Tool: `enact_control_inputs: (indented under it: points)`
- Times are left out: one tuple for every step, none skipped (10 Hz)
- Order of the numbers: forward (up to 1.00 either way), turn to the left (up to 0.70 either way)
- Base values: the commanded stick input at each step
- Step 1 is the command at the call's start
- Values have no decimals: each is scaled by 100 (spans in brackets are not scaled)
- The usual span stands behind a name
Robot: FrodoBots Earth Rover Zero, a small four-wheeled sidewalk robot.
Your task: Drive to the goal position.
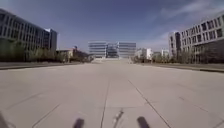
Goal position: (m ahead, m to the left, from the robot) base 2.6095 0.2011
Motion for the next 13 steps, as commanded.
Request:
enact_control_inputs:
  points:
    - [70, 0]
    - [70, 0]
    - [70, 0]
    - [70, 0]
    - [70, 0]
    - [70, 0]
    - [70, 0]
    - [70, 0]
    - [70, 0]
    - [70, 0]
    - [70, 0]
    - [70, 0]
    - [70, 0]
